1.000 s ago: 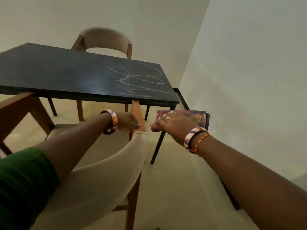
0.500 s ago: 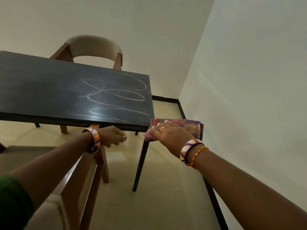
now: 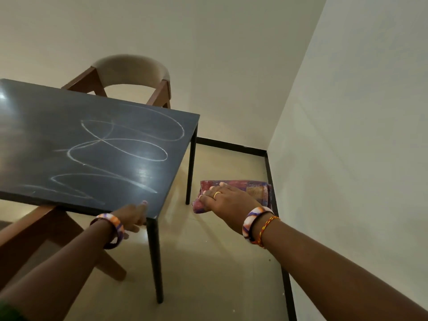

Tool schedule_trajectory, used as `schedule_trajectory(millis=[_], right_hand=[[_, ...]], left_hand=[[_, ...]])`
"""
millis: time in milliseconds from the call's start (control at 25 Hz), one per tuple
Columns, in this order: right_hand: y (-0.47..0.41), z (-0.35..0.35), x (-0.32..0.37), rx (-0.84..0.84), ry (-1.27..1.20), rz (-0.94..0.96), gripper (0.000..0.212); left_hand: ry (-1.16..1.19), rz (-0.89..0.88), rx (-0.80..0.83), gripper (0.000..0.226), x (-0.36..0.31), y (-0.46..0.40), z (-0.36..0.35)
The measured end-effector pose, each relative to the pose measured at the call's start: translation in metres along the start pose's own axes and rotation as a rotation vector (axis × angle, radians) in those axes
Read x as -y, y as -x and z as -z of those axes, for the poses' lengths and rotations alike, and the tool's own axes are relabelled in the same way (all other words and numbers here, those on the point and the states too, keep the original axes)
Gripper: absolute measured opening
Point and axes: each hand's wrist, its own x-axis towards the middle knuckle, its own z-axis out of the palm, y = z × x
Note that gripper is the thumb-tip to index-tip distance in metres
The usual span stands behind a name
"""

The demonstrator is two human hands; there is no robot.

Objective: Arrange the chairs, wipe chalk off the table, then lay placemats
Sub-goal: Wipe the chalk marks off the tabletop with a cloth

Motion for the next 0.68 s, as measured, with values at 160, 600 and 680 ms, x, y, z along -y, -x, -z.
schedule_trajectory(millis=[160, 600, 680], right_hand=[[-0.022, -0.026, -0.06, -0.01, -0.067, 0.119, 0.052], [-0.177, -0.05, -0.097, -0.023, -0.272, 0.559, 0.052], [-0.21, -0.044, -0.092, -0.045, -0.284, 0.655, 0.051]], left_hand=[[0.806, 0.282, -0.338, 0.056, -0.014, -0.027, -0.024], [0.566, 0.37, -0.719, 0.021, -0.001, -0.065, -0.022], [0.627, 0.39, -0.689, 0.02, -0.007, -0.062, -0.018]])
